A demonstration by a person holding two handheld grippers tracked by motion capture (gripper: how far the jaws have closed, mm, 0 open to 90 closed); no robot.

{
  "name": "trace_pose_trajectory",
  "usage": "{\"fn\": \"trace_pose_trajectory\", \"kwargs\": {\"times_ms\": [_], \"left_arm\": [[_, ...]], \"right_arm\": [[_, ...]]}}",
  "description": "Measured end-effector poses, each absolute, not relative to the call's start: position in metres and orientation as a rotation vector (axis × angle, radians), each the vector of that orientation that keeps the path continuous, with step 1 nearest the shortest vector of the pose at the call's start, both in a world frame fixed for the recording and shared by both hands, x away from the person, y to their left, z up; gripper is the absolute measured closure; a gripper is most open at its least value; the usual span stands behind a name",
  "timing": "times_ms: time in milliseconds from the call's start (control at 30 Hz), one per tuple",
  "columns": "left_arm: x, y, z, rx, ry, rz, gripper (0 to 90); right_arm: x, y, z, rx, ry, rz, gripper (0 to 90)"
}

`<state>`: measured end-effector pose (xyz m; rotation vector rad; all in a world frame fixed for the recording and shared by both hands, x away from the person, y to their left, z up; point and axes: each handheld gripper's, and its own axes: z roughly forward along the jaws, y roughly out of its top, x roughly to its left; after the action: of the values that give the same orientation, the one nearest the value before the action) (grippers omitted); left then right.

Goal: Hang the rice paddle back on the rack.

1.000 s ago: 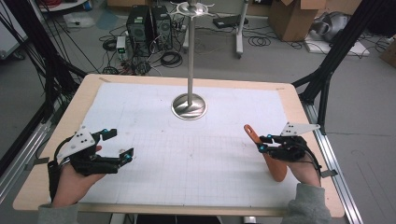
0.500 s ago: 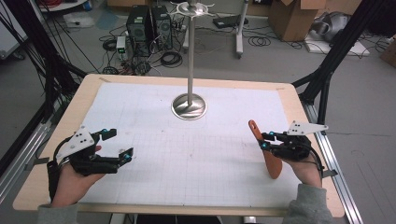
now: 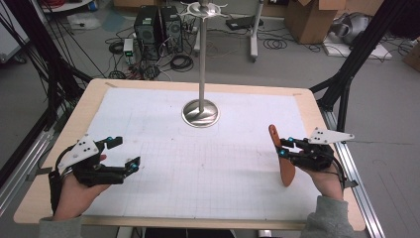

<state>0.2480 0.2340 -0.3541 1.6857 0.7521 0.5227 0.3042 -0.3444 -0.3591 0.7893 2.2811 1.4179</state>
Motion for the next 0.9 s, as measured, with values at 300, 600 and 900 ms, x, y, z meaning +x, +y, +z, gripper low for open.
{"fn": "trace_pose_trajectory", "kwargs": {"times_ms": [300,600,900], "left_arm": [[0.248,0.234,-0.354,1.681,0.753,0.525,9.9],[0.248,0.234,-0.353,1.683,0.749,0.527,9.9],[0.246,0.234,-0.352,1.681,0.749,0.530,9.9]], "right_arm": [[0.299,-0.346,-0.351,0.773,2.234,1.453,64.8],[0.294,-0.349,-0.344,0.756,2.171,1.492,64.8],[0.288,-0.348,-0.336,0.735,2.134,1.509,64.8]]}}
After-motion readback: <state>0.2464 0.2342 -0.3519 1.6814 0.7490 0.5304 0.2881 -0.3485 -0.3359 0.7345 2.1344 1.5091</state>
